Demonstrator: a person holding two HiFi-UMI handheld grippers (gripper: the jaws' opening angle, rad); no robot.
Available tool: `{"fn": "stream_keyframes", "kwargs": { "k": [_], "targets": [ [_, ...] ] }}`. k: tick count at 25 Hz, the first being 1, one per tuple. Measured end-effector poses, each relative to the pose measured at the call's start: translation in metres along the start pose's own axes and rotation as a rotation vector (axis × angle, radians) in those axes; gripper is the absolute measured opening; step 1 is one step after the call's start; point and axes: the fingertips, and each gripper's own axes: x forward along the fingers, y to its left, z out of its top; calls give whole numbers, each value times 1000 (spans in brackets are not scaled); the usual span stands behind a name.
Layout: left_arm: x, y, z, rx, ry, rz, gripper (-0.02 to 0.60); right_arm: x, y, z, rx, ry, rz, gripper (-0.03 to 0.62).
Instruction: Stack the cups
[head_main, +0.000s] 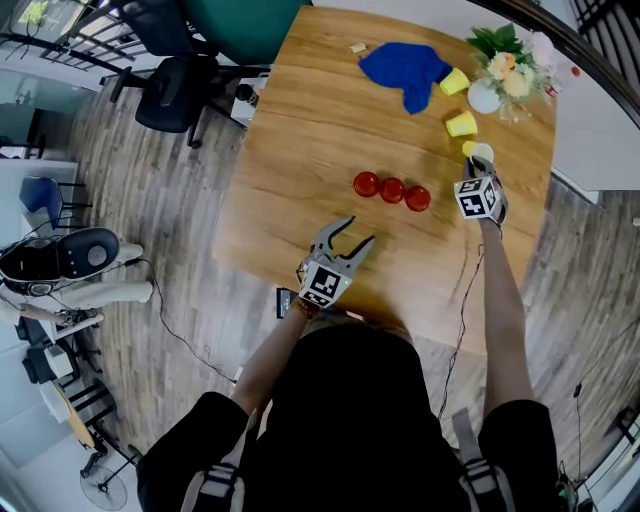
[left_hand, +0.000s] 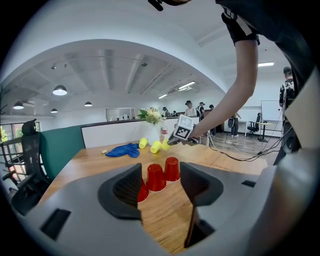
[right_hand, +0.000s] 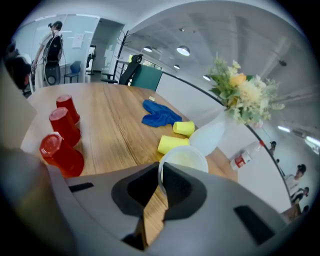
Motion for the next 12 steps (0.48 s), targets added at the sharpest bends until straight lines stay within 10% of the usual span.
{"fn": "stream_keyframes", "kwargs": {
  "k": [12],
  "targets": [
    [2, 31, 22, -108, -81, 45, 252, -107, 63, 94, 124, -331, 186, 29]
  ]
}}
